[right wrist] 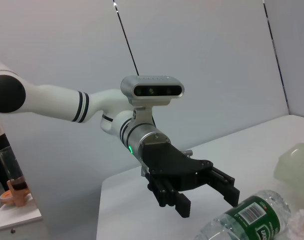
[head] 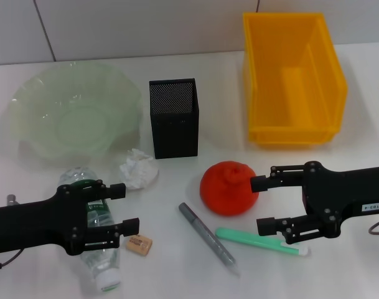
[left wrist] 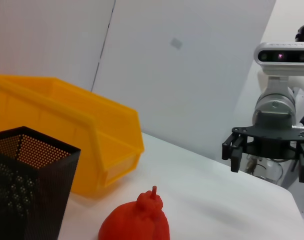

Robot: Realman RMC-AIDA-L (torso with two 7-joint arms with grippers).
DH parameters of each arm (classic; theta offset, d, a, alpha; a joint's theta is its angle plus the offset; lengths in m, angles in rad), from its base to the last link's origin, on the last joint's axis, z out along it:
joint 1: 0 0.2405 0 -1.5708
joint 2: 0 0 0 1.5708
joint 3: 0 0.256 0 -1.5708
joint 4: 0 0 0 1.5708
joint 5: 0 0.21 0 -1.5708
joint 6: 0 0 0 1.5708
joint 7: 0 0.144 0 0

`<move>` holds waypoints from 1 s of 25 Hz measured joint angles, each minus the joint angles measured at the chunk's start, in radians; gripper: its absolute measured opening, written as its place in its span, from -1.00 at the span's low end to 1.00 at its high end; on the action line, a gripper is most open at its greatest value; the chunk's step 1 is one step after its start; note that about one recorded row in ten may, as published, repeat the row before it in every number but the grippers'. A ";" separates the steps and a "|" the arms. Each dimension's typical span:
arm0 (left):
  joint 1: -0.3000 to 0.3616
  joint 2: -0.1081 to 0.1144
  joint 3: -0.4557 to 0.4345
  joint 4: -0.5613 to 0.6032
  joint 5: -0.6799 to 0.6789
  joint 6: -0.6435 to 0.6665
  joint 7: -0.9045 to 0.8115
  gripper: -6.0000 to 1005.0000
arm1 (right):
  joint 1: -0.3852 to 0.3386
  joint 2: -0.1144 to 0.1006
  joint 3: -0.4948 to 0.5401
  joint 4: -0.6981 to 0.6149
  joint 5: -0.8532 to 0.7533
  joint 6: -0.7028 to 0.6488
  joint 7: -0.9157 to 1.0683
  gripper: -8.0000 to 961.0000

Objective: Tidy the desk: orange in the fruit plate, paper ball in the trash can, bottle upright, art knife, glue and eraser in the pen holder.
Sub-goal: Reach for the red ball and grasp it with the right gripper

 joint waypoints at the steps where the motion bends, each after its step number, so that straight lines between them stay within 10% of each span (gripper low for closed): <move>1: 0.000 0.000 0.000 0.000 0.000 0.000 0.000 0.59 | -0.001 0.001 0.001 0.000 0.000 0.000 0.000 0.62; 25: 0.030 0.002 -0.010 0.006 0.002 -0.004 0.021 0.60 | -0.062 0.043 0.054 -0.174 0.006 0.146 -0.003 0.62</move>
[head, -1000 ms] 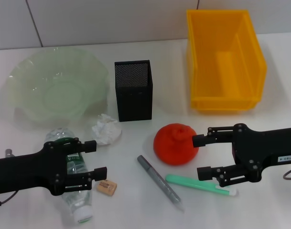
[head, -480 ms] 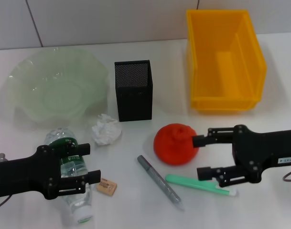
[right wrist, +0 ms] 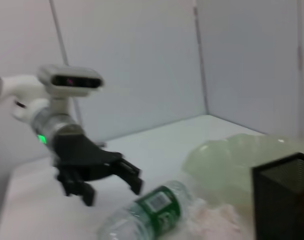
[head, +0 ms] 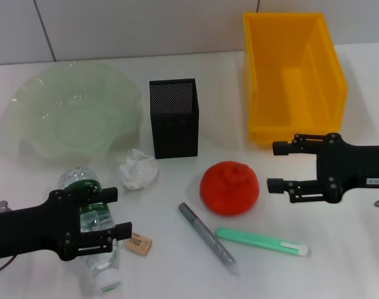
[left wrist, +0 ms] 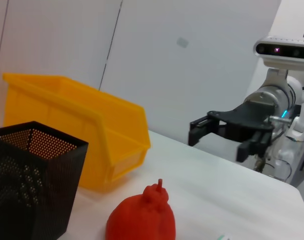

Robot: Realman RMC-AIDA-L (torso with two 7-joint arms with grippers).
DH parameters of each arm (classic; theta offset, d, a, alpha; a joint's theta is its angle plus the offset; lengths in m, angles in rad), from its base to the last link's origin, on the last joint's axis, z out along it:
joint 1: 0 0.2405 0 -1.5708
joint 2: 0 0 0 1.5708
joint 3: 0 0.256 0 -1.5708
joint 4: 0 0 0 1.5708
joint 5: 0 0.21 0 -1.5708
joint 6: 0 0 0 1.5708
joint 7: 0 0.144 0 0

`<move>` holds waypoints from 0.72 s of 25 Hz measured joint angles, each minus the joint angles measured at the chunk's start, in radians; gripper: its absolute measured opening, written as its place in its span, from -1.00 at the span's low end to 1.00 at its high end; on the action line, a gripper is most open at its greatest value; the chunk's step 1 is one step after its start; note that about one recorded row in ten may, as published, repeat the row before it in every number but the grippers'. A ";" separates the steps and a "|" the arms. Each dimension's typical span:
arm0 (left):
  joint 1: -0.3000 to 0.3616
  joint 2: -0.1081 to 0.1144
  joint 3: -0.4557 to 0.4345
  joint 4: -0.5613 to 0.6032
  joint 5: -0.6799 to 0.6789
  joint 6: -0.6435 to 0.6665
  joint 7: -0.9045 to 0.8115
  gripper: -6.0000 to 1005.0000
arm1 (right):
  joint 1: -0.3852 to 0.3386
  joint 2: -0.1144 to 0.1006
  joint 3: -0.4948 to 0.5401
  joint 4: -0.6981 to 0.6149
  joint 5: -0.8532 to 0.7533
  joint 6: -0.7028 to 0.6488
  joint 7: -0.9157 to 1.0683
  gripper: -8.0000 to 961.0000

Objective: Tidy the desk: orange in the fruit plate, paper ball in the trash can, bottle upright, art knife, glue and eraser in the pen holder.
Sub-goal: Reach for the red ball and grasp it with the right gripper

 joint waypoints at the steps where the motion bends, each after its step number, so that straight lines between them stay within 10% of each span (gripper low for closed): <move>1: 0.002 0.000 0.000 0.000 0.000 -0.001 0.000 0.60 | 0.000 0.003 -0.004 0.013 -0.001 0.025 -0.013 0.62; 18: 0.009 -0.008 0.001 -0.005 0.000 -0.025 0.010 0.60 | 0.094 0.008 -0.119 0.276 0.012 0.360 -0.169 0.62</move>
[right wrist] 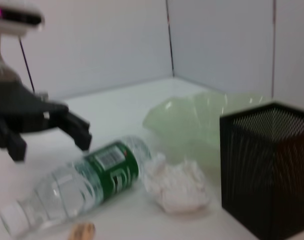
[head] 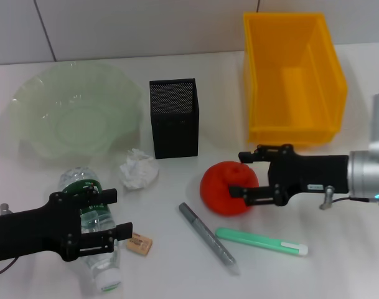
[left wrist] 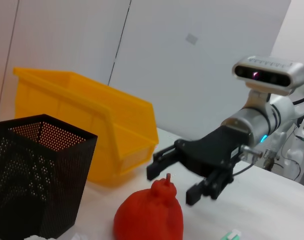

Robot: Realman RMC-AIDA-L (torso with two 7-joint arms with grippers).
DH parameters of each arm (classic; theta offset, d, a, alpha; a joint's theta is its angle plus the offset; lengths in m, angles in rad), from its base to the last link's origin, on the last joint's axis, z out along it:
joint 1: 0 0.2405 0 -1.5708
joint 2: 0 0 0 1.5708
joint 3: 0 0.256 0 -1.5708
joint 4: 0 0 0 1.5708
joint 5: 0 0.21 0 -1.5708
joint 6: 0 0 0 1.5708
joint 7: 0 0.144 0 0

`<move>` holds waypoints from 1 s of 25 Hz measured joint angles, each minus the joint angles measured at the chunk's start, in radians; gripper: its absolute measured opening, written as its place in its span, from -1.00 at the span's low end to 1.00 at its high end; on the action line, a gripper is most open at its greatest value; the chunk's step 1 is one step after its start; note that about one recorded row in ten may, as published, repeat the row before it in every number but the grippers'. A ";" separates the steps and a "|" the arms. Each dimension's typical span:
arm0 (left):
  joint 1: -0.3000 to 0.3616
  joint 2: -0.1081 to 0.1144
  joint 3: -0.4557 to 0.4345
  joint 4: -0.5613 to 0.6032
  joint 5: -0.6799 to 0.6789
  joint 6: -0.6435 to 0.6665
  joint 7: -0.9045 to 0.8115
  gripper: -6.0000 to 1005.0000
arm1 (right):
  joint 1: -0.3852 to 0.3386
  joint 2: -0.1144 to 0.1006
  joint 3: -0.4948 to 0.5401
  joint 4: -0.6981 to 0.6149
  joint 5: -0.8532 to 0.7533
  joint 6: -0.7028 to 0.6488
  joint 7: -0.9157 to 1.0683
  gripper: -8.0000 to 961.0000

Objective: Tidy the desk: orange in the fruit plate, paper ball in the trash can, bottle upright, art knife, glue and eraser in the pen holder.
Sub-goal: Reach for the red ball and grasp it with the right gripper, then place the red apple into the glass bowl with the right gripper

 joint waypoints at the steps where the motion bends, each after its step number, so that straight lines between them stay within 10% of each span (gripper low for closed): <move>1: 0.000 -0.001 0.000 0.001 0.000 -0.001 0.000 0.60 | 0.005 0.001 -0.016 0.007 0.001 0.016 0.002 0.62; 10: 0.000 0.000 -0.001 -0.002 0.000 -0.006 0.016 0.60 | 0.042 -0.001 -0.062 0.043 -0.002 0.078 0.023 0.51; 19: 0.000 0.004 -0.009 0.001 0.000 -0.009 0.025 0.60 | 0.036 0.001 -0.057 0.030 0.004 0.062 0.000 -0.40; 25: 0.000 0.004 -0.018 0.004 0.000 -0.009 0.026 0.60 | 0.001 -0.003 -0.051 -0.021 0.071 -0.028 -0.001 -0.54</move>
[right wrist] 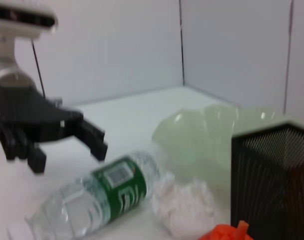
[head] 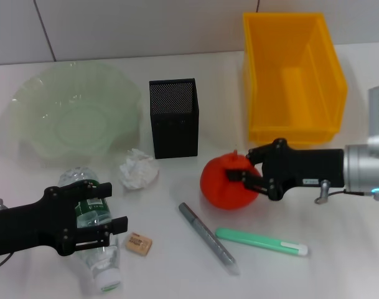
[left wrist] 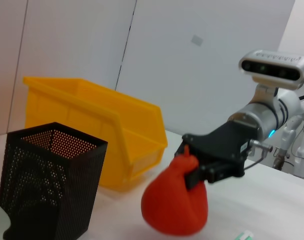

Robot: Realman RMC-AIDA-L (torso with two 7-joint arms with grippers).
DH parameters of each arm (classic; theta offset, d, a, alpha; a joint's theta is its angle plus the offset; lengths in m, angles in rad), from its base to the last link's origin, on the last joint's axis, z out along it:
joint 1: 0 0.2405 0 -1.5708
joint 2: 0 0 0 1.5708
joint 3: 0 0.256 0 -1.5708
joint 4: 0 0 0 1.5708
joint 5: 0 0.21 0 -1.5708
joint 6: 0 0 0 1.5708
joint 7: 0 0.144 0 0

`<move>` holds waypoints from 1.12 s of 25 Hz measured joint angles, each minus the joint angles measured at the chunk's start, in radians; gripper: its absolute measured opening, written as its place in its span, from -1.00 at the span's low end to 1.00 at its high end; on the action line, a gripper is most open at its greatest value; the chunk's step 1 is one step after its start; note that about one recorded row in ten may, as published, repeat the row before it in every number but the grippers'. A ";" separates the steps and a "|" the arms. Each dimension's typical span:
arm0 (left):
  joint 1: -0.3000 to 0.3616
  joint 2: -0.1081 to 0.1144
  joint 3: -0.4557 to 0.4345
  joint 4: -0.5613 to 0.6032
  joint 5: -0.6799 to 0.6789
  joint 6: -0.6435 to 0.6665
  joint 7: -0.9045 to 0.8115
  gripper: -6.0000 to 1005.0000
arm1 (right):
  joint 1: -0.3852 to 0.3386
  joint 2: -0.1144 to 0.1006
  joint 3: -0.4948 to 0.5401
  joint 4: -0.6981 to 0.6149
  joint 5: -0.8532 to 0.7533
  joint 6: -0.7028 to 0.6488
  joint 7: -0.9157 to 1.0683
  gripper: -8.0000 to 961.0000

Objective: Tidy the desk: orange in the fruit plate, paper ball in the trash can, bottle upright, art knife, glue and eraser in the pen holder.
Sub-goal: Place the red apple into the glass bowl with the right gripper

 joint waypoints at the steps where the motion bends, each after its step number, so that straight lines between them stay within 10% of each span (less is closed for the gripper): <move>1: 0.000 -0.001 0.000 0.000 0.000 0.000 0.000 0.60 | -0.011 0.000 0.000 -0.016 0.020 -0.016 0.000 -0.55; 13: 0.001 -0.003 -0.012 -0.004 0.000 -0.002 0.001 0.60 | -0.039 -0.001 -0.011 -0.147 0.349 -0.145 0.001 -0.67; 28: 0.025 -0.023 -0.009 -0.008 0.000 -0.004 0.034 0.60 | 0.507 -0.003 -0.292 -0.038 0.252 0.451 0.306 -0.89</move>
